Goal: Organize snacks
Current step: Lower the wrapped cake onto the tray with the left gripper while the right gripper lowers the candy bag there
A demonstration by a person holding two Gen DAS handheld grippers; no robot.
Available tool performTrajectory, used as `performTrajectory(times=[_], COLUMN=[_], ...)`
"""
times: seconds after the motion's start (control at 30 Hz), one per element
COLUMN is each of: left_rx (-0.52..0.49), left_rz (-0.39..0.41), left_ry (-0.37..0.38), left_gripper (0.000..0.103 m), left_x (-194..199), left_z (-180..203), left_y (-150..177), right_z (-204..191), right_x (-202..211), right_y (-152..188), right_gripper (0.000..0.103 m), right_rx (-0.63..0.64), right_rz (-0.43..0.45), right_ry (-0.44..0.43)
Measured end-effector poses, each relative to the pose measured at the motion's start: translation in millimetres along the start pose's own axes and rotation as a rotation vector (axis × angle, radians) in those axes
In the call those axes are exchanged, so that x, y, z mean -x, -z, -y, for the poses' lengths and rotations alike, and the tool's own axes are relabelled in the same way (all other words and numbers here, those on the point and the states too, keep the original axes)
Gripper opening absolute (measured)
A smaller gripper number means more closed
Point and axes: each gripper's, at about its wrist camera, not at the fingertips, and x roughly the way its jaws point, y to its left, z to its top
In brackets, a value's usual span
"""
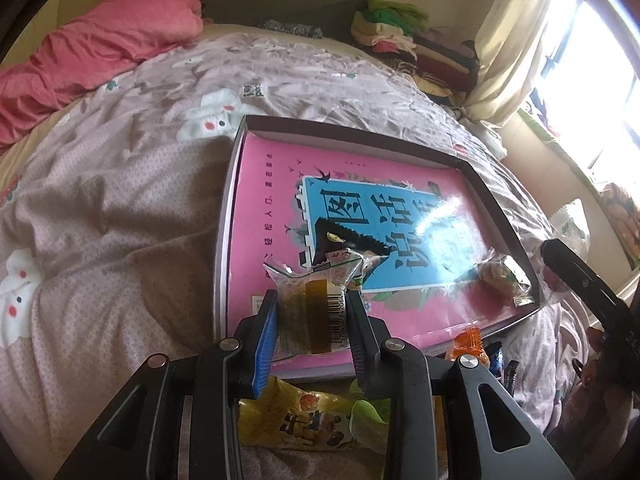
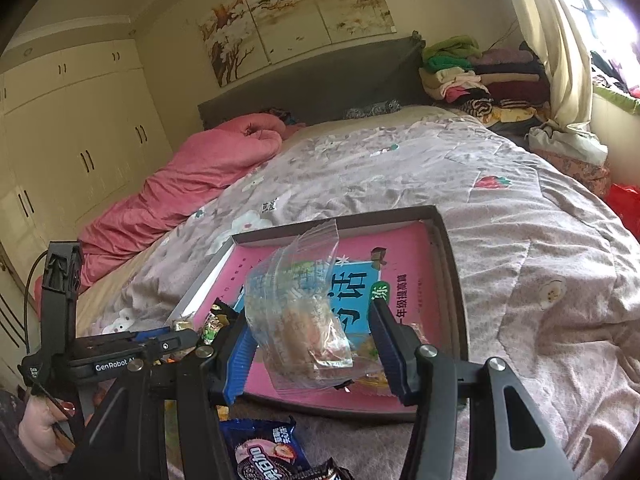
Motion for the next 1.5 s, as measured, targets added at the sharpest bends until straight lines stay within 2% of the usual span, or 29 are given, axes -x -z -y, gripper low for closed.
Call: performTrajectory(times=[0.77, 1.03, 1.27, 1.5], left_rx=[-0.021, -0.036, -0.035, -0.035], left_rz=[-0.026, -0.031, -0.032, -0.032], left_ry=[0.013, 0.004, 0.004, 0.003], left_gripper=[0.034, 0.034, 0.034, 0.034], left_x=[-3.5, -3.9, -4.4, -4.3], left_z=[5.1, 6.3, 6.3, 6.4], left_y=[3.6, 5.1, 4.9, 4.9], right_z=[-4.3, -8.2, -14.6, -18.7], right_x=[-46.7, -50.1, -55.4, -58.5], right_y=[14.1, 17.2, 21.4, 25.6], right_gripper=[0.055, 0.055, 0.055, 0.055], right_rx=[0.015, 0.04, 0.068, 0.101], right_rz=[-0.149, -0.161, -0.195, -0.223], right_ry=[-0.011, 0.004, -0.022, 0.003])
